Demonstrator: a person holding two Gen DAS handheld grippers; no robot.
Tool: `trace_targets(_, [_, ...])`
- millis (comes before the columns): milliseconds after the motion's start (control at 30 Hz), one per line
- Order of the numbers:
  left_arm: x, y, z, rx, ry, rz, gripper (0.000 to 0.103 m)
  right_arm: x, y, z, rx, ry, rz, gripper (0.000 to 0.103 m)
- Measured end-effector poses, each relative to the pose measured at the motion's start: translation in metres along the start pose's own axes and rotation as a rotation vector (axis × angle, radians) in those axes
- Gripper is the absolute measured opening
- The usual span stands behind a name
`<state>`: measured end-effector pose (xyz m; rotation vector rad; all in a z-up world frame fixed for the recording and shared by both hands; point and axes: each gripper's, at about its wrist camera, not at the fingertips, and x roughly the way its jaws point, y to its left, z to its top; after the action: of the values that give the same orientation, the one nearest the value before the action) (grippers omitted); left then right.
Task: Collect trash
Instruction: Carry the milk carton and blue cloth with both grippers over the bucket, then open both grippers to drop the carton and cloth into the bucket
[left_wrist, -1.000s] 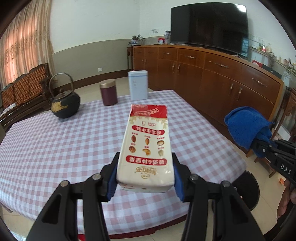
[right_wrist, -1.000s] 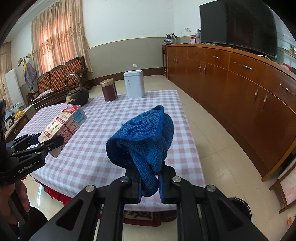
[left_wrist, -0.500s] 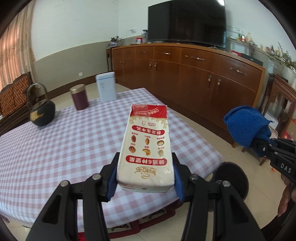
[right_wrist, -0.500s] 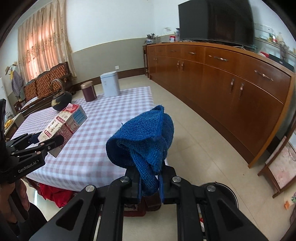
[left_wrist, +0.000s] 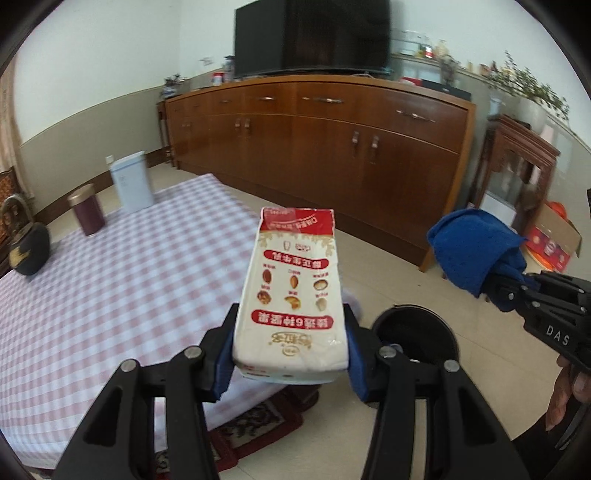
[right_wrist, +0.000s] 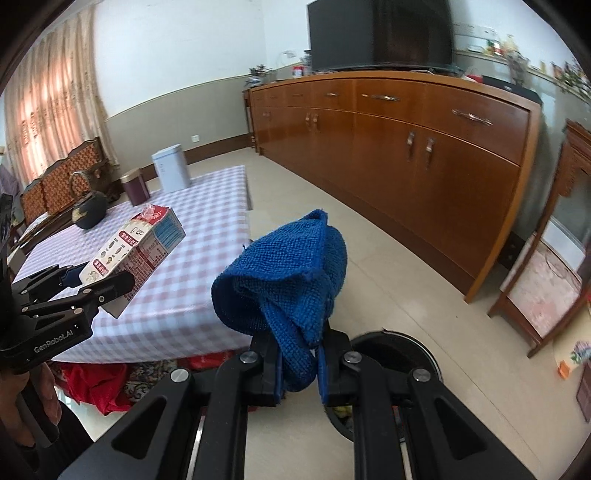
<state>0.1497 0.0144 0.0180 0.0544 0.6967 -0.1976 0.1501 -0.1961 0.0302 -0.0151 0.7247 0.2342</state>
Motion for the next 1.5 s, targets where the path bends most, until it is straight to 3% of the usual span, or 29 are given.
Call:
trace_targets(233, [0.014, -0.041, -0.003, 0.046, 0.026, -0.087, 0.051, -0.013, -0.037, -0.018, 0.049, 0.015, -0.068, 0.014])
trace_targets(800, [0.059, -0.111, -0.025, 0.118, 0.134, -0.188, 0.051, 0.001, -0.092, -0.058, 0.133, 0.082, -0.123, 0.014])
trace_targets(1200, [0.108, -0.145, -0.046, 0.156, 0.253, -0.236, 0.051, 0.047, -0.127, -0.093, 0.155, 0.201, -0.117, 0.015])
trace_targets(1500, [0.16, -0.155, -0.06, 0.137, 0.369, -0.285, 0.051, 0.106, -0.149, -0.115, 0.115, 0.309, -0.103, 0.015])
